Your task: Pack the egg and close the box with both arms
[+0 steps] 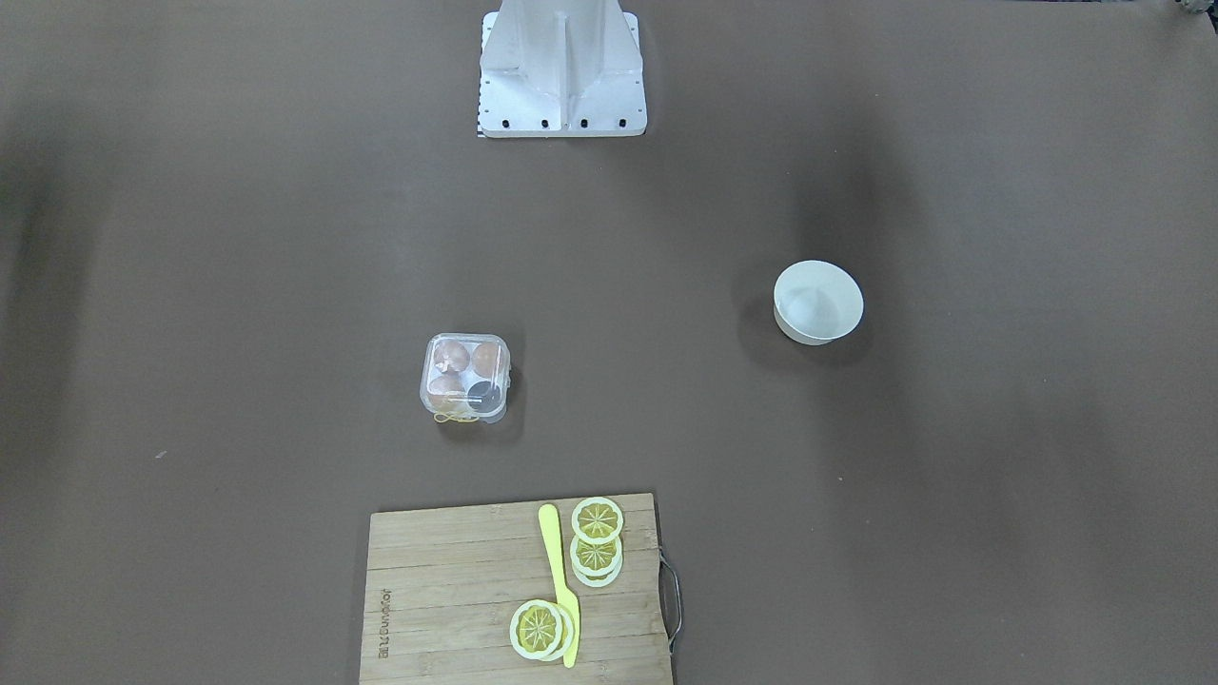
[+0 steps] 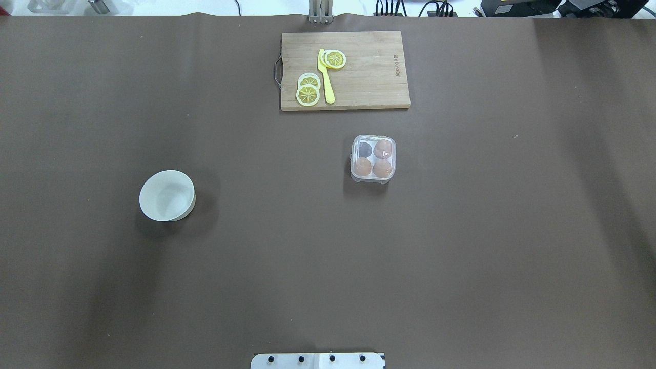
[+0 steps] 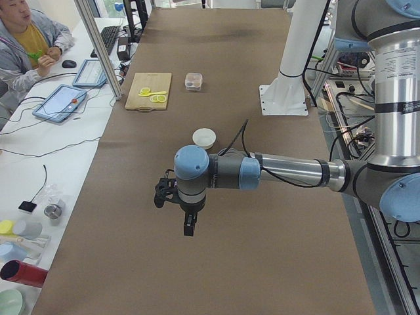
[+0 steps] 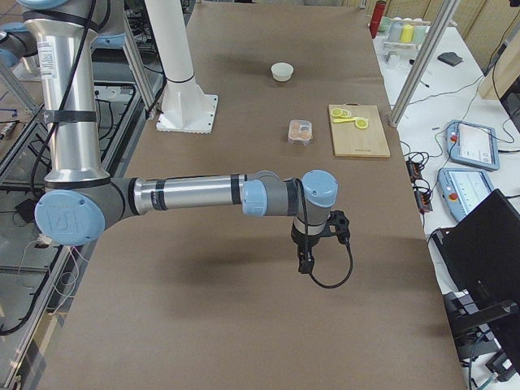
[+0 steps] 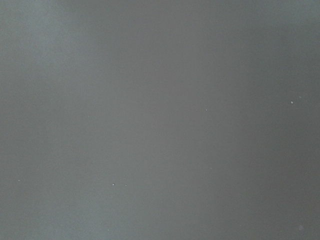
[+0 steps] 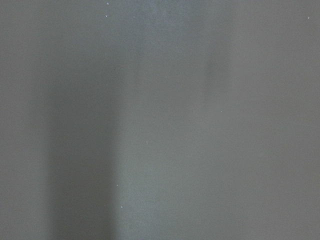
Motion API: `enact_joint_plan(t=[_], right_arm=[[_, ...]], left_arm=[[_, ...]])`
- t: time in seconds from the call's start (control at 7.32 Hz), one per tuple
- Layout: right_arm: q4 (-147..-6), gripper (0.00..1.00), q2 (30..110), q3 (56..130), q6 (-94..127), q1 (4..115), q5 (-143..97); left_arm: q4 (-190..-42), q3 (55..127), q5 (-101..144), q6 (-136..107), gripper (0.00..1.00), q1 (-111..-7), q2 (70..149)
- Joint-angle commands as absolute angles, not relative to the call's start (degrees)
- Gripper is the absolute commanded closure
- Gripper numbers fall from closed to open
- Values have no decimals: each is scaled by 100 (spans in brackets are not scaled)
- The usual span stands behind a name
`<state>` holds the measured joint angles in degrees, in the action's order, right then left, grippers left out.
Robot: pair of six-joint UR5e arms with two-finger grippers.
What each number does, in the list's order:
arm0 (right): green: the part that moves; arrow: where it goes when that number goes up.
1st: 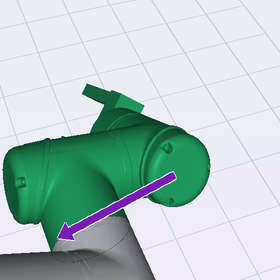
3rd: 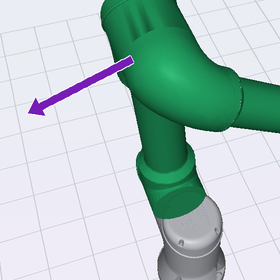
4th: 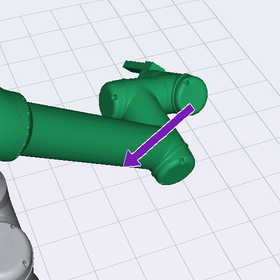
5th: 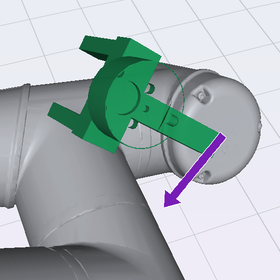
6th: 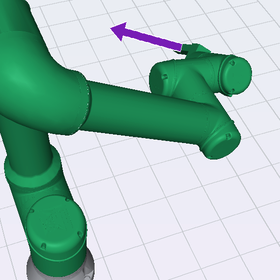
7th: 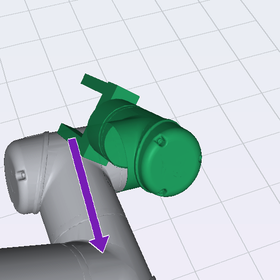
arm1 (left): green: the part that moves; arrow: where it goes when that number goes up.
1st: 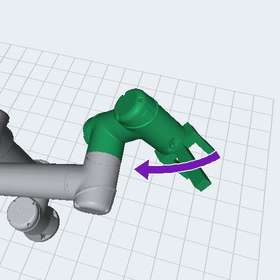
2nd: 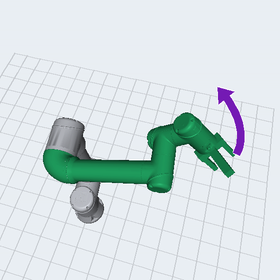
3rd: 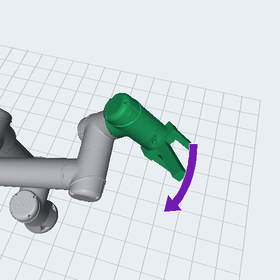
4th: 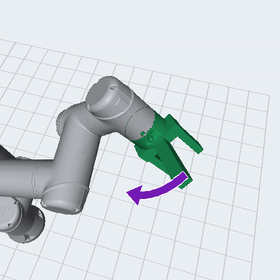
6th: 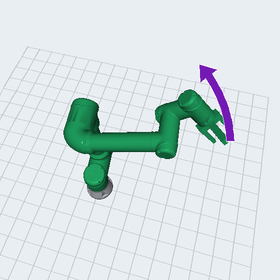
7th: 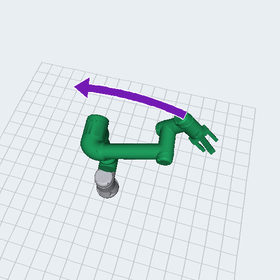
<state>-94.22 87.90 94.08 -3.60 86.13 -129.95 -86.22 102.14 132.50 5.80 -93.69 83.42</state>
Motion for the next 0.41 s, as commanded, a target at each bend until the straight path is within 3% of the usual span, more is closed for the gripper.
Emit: enact_joint_plan(t=[0.0, 0.27], right_arm=[[-9422, 0, 8789, 9413, -352, 8613, -12982], [-9422, 0, 8789, 9404, -360, 8613, -12981]], left_arm=[[-8622, 10204, 13254, 580, 2, -9369, 8358], [-8622, 10230, 13254, 580, 2, -9369, 8358]])
